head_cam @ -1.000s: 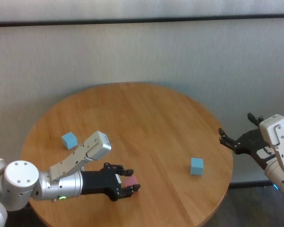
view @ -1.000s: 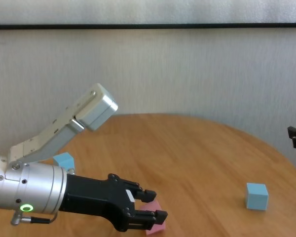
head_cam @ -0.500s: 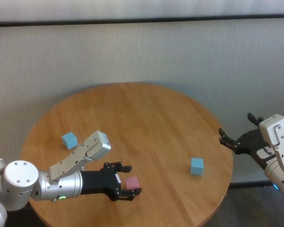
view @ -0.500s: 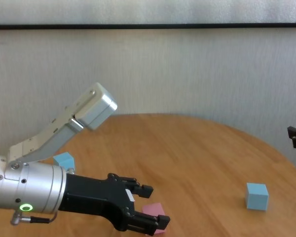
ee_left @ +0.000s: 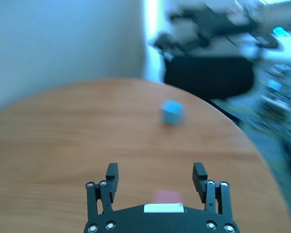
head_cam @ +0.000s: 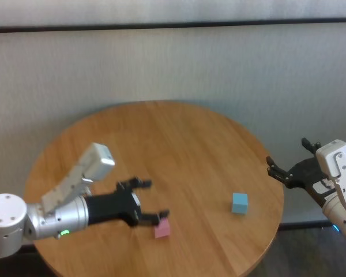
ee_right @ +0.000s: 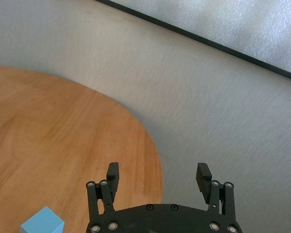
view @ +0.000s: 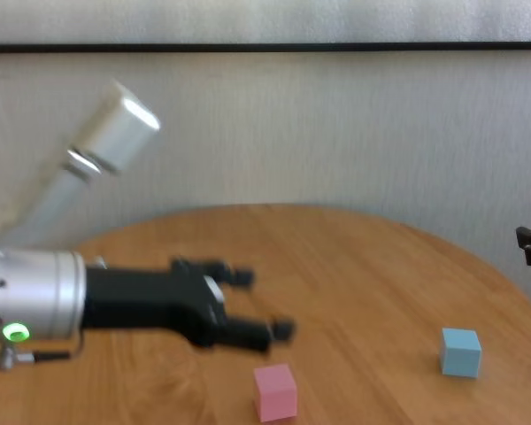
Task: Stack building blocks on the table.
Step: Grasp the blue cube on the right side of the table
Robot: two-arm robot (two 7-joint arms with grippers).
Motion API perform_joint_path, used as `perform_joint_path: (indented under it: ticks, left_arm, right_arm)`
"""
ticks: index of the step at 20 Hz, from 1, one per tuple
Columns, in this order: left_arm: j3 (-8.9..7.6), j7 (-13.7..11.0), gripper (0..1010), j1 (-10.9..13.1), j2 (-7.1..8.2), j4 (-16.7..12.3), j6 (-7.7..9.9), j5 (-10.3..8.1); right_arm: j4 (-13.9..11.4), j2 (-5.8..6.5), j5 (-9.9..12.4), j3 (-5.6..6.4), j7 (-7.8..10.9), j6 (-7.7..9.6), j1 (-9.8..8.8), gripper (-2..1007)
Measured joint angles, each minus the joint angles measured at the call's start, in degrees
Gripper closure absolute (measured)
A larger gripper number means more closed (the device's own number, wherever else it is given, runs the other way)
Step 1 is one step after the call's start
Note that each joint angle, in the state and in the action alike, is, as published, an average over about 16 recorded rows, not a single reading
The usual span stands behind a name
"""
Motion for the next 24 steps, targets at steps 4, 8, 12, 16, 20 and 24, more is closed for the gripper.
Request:
perform_joint_path:
  ticks: [4,8,12,16,20,24]
  left_arm:
    - [-3.77,6.8,10,3.3,0.87,-3.8,-0.24,-0.73]
    - [-8.12,15.5,10,7.2,1.11,-7.3,-0.5,-0.29]
    - [-11.76,22.9,10,10.6,0.98,-10.0,-0.53,0.72]
    - [-14.17,27.6,10,12.9,0.7,-11.6,-0.26,1.51]
    - [-15.26,29.5,10,14.0,0.49,-12.3,-0.37,1.94]
    - [-15.11,29.2,10,13.9,0.48,-12.1,-0.45,1.96]
  right_arm:
    - [0.0,0.0,0.0,0.0,0.0,0.0,0.0,0]
    - [0.0,0.0,0.0,0.0,0.0,0.0,0.0,0]
    - [0.0,0.0,0.0,0.0,0.0,0.0,0.0,0]
    - [0.0,0.0,0.0,0.0,0.07,0.06,0.0,0]
    - [-0.5,0.19,0.4,0.04,1.09,1.19,-0.01,0]
    - [-1.7,0.55,1.6,0.22,2.95,4.55,-0.03,0]
